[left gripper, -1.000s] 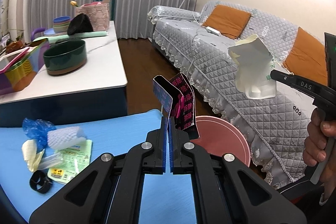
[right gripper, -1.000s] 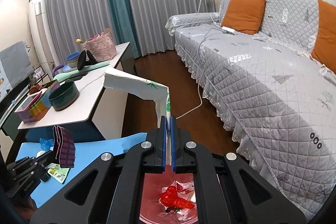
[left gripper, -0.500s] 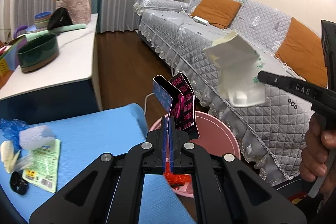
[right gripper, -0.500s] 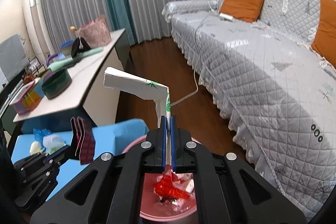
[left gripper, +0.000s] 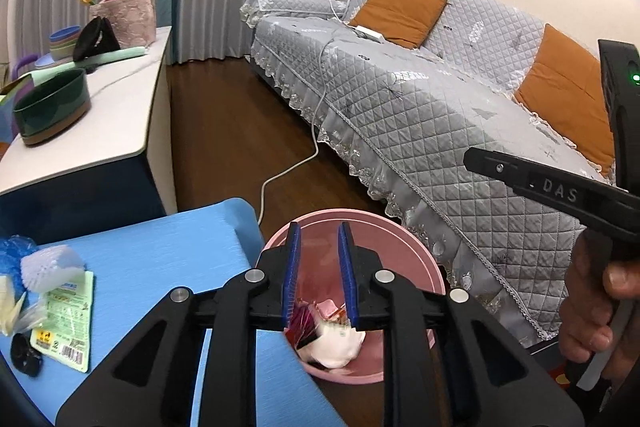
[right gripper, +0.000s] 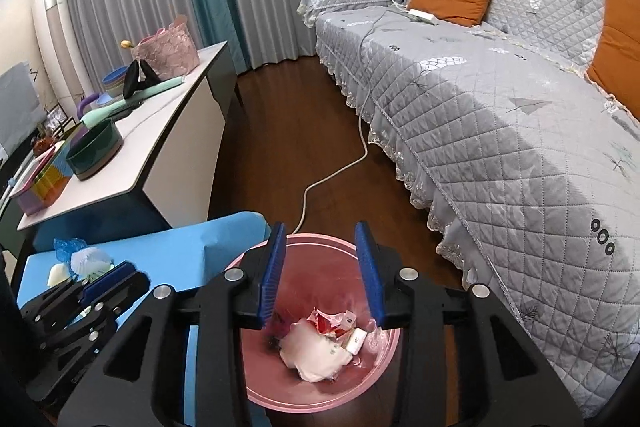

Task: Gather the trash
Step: 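Move both open tools back over the table, then grasp the cream paper napkin with the left tool while the right tool grasps the white foam net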

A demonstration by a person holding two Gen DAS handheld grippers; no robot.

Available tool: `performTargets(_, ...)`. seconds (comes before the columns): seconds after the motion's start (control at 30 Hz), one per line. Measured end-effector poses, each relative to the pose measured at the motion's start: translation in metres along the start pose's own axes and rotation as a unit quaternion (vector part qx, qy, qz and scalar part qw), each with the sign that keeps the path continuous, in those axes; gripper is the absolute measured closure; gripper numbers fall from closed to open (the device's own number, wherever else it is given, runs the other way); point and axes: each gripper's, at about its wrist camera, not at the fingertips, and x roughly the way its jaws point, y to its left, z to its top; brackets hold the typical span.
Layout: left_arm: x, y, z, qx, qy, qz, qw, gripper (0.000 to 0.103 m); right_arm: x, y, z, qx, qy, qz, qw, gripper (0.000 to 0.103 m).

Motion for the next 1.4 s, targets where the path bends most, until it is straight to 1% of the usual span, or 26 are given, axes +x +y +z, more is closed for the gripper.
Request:
performTargets(0.13, -0.019, 0.008, -0.005, -0.001, -0.004, 0.008, 1.0000, 0.083, -0.006, 0.008, 0.002, -0.003, -0.016, -0.005, 1.000, 0.062)
performTargets(0.17, -0.028, 0.013, -0.007, -0.002, -0.006, 0.012, 0.9999, 0.082, -0.010, 0.013, 0.002, -0.009, -0.025, -0.007, 1.000, 0.062)
performTargets(0.23, -0.040, 0.019, -0.009, -0.003, -0.011, 0.019, 0.9998, 0.073, -0.018, 0.024, 0.001, -0.022, -0.047, -0.005, 0.999, 0.062)
performTargets(0.27, -0.052, 0.025, -0.011, -0.003, -0.017, 0.024, 0.9996, 0.067, -0.021, 0.029, 0.001, -0.025, -0.056, -0.002, 0.998, 0.062)
performTargets(0.3, -0.060, 0.029, -0.013, -0.002, -0.022, 0.028, 0.9994, 0.065, -0.025, 0.034, 0.000, -0.027, -0.066, 0.001, 0.997, 0.062)
performTargets(0.33, -0.068, 0.033, -0.013, -0.002, -0.026, 0.032, 0.9992, 0.064, -0.030, 0.041, -0.001, -0.031, -0.080, 0.004, 0.996, 0.062)
performTargets(0.47, -0.111, 0.061, -0.020, -0.006, -0.049, 0.051, 0.9974, 0.064, -0.045, 0.063, -0.003, -0.036, -0.108, 0.017, 0.993, 0.062)
performTargets(0.53, -0.128, 0.071, -0.023, -0.005, -0.061, 0.062, 0.9962, 0.062, -0.053, 0.075, -0.004, -0.039, -0.121, 0.021, 0.992, 0.062)
performTargets(0.57, -0.139, 0.079, -0.025, -0.003, -0.067, 0.074, 0.9950, 0.056, -0.056, 0.082, -0.005, -0.041, -0.126, 0.025, 0.991, 0.062)
performTargets(0.6, -0.146, 0.085, -0.027, -0.002, -0.071, 0.083, 0.9940, 0.053, -0.059, 0.088, -0.007, -0.044, -0.127, 0.028, 0.991, 0.062)
performTargets(0.77, -0.184, 0.123, -0.032, -0.006, -0.093, 0.121, 0.9882, 0.053, -0.067, 0.112, -0.016, -0.038, -0.120, 0.040, 0.991, 0.062)
performTargets(0.87, -0.199, 0.147, -0.030, -0.004, -0.105, 0.140, 0.9845, 0.053, -0.069, 0.128, -0.023, -0.051, -0.117, 0.054, 0.990, 0.062)
performTargets(0.93, -0.204, 0.158, -0.029, -0.005, -0.108, 0.146, 0.9834, 0.053, -0.068, 0.136, -0.027, -0.058, -0.115, 0.061, 0.990, 0.062)
performTargets(1.07, -0.205, 0.188, -0.030, -0.020, -0.114, 0.161, 0.9803, 0.053, -0.058, 0.152, -0.032, -0.059, -0.093, 0.080, 0.991, 0.062)
performTargets(1.2, -0.194, 0.214, -0.046, -0.057, -0.107, 0.168, 0.9783, 0.053, -0.043, 0.168, -0.039, -0.059, -0.077, 0.099, 0.990, 0.062)
performTargets(1.23, -0.190, 0.221, -0.052, -0.070, -0.102, 0.167, 0.9782, 0.053, -0.039, 0.173, -0.041, -0.061, -0.073, 0.104, 0.990, 0.062)
performTargets(1.3, -0.178, 0.236, -0.065, -0.103, -0.084, 0.174, 0.9758, 0.058, -0.031, 0.181, -0.044, -0.063, -0.067, 0.115, 0.989, 0.063)
performTargets(1.37, -0.170, 0.246, -0.073, -0.118, -0.070, 0.181, 0.9739, 0.062, -0.023, 0.192, -0.049, -0.067, -0.059, 0.129, 0.988, 0.067)
performTargets(1.4, -0.167, 0.250, -0.076, -0.122, -0.067, 0.183, 0.9732, 0.062, -0.017, 0.199, -0.052, -0.071, -0.055, 0.136, 0.987, 0.069)
